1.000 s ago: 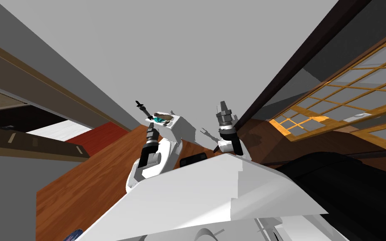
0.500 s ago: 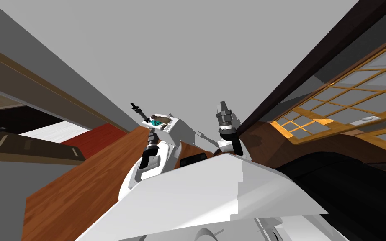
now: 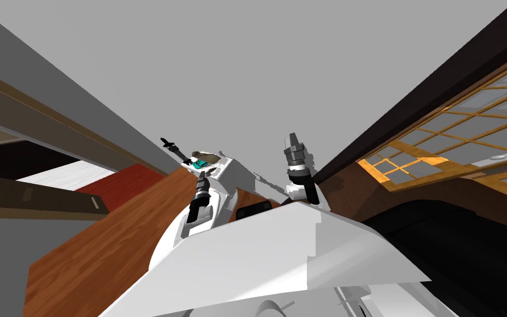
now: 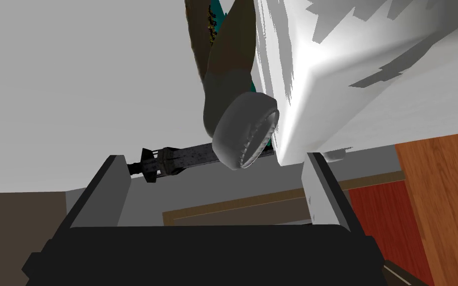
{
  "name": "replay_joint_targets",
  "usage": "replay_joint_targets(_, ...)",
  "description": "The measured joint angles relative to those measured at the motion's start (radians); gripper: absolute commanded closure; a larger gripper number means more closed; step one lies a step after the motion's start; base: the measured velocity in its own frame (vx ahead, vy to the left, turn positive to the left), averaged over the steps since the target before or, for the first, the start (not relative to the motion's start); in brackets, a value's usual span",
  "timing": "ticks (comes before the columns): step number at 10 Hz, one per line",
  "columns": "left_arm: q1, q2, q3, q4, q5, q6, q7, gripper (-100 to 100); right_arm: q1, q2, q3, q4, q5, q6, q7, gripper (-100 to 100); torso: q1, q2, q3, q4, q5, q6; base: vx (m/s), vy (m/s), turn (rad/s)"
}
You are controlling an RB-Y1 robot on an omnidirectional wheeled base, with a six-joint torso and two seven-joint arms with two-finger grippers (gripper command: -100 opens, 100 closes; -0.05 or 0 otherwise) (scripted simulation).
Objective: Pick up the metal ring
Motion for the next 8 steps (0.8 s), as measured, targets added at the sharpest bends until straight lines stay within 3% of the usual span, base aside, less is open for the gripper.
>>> replay_joint_targets(5, -0.141, 0.007, -0.009, 0.147, 0.017, -0.029, -0.013, -100, 0.0, 0.0, 0.0, 0.0, 0.0, 0.0, 0.0, 0, 0.0, 0.004, 0.002, 0.001, 0.0, 0.0, -0.041, -0.01, 0.082)
replay_joint_targets(8, -0.196, 0.011, -0.015, 0.214, 0.024, -0.04, -0.017, -100, 0.0, 0.0, 0.0, 0.0, 0.0, 0.0, 0.0, 0, 0.0, 0.003, 0.002, 0.001, 0.0, 0.0, -0.029, -0.004, 0.092)
